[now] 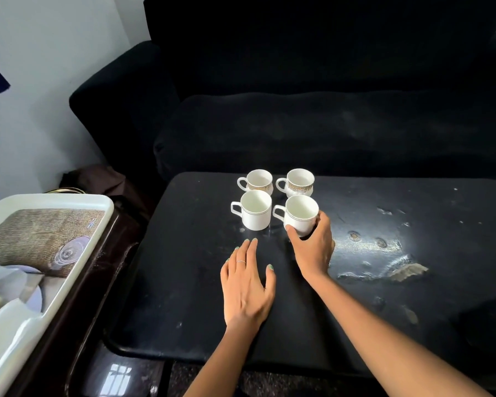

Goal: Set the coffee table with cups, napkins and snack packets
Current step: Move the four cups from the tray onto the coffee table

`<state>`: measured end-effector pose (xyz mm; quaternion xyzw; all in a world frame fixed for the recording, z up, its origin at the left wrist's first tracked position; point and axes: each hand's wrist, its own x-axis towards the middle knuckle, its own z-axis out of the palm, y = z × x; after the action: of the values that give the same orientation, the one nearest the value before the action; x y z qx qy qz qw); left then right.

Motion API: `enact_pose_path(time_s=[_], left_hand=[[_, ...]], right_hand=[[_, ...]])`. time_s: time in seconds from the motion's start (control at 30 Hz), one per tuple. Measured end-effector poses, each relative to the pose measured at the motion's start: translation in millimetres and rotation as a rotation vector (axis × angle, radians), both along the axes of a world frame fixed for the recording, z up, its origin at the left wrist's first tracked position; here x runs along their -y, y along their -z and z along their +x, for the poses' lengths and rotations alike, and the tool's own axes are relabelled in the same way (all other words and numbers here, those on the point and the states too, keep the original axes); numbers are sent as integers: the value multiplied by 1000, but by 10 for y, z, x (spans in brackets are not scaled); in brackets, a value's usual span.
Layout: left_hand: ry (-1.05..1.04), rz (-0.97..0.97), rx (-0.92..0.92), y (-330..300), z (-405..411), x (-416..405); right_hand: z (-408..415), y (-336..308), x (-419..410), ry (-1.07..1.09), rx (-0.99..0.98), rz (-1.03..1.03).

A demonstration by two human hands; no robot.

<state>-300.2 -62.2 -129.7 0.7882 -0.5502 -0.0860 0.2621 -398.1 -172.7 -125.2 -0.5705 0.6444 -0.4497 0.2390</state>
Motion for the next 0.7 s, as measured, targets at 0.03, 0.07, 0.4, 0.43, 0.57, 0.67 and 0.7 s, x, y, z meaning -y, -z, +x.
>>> enact_pose_path(time_s=[0.03, 0.07, 0.4, 0.43, 0.57, 0.67, 0.7], left_hand=[[-1, 0, -2, -2, 0, 1], [-2, 0, -5, -4, 0, 2], [-4, 3, -6, 2, -1, 6], [-4, 2, -10, 1, 0, 5], [-2, 2, -18, 0, 3, 3], [-3, -4, -17, -3, -2, 5], [-4, -7, -18, -2, 0, 6]], right_hand=[[0, 6, 0, 0, -1, 1], [1, 11, 1, 1, -3, 0], [12, 25, 3, 7, -67, -21], [15, 27, 8, 8, -74, -20], [18, 36, 29, 9, -118, -2], [19, 38, 46, 2, -158, 12], [22, 38, 49, 1, -164, 13]])
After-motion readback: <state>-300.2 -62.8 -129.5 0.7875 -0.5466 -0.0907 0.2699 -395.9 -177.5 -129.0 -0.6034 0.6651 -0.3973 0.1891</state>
